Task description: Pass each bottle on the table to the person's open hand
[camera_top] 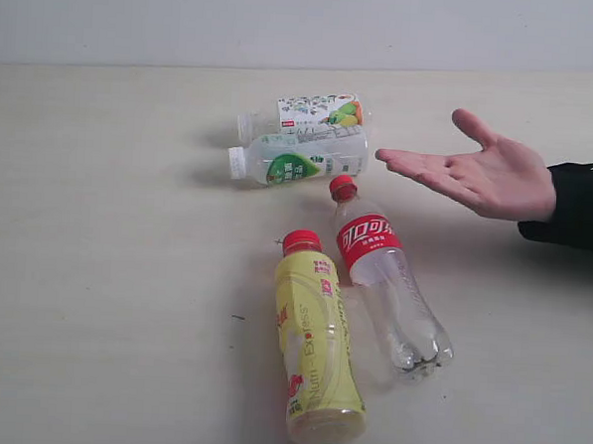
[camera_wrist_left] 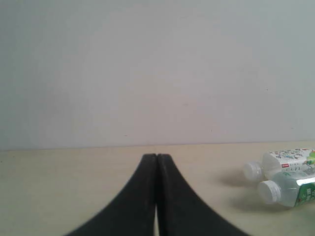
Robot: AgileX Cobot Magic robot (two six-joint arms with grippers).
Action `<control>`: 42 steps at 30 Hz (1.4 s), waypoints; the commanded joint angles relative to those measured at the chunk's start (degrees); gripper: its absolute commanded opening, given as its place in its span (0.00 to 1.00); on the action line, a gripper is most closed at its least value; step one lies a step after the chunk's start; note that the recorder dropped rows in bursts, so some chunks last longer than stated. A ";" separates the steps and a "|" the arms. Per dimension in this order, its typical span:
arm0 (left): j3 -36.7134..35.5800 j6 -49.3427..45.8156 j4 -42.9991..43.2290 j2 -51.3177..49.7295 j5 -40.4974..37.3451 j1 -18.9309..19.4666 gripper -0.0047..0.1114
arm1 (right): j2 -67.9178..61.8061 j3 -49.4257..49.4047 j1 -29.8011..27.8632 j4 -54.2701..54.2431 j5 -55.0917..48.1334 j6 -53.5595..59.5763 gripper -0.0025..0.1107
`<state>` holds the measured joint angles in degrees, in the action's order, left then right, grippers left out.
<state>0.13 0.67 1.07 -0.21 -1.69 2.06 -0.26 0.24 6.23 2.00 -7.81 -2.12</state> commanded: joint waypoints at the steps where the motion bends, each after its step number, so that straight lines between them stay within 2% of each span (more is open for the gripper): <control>1: -0.13 0.28 -0.02 0.21 0.05 0.19 0.04 | 0.26 -0.24 -0.21 0.53 0.62 0.55 0.02; 3: -0.13 0.28 -0.02 0.21 0.05 0.19 0.04 | 0.26 -0.24 -0.21 -0.44 1.49 0.08 0.02; 7: -0.13 0.28 -0.02 0.21 0.05 0.19 0.04 | 0.26 -0.24 -0.21 -12.73 4.95 -8.61 0.02; 9: -0.13 0.28 -0.02 0.21 0.05 0.19 0.04 | 0.26 -0.24 -0.21 -15.33 4.43 -9.07 0.02; 24: -0.13 0.28 -0.02 0.21 0.05 0.19 0.04 | 0.26 -0.24 -0.21 -15.41 13.82 -9.01 0.02; 26: -0.13 0.28 -0.02 0.21 0.05 0.19 0.04 | -0.01 1.71 -0.21 -15.41 10.67 -7.99 0.02; 29: -0.13 0.28 -0.02 0.21 0.05 0.19 0.04 | -6.63 8.10 -0.21 -14.90 2.53 -7.87 0.02; 34: -0.13 0.28 -0.02 0.21 0.05 0.19 0.04 | -17.66 16.12 -0.21 -17.19 -4.42 -4.53 0.02; 39: -0.13 0.28 -0.02 0.21 0.05 0.19 0.04 | -28.96 26.89 -0.21 -31.50 -18.05 19.29 0.02; 42: -0.13 0.28 -0.02 0.21 0.05 0.19 0.04 | -36.54 33.39 -0.21 -33.12 -28.45 23.48 0.02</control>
<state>0.13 0.67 1.07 -0.21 -1.69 2.06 -31.20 28.63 6.23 -28.86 -27.41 15.27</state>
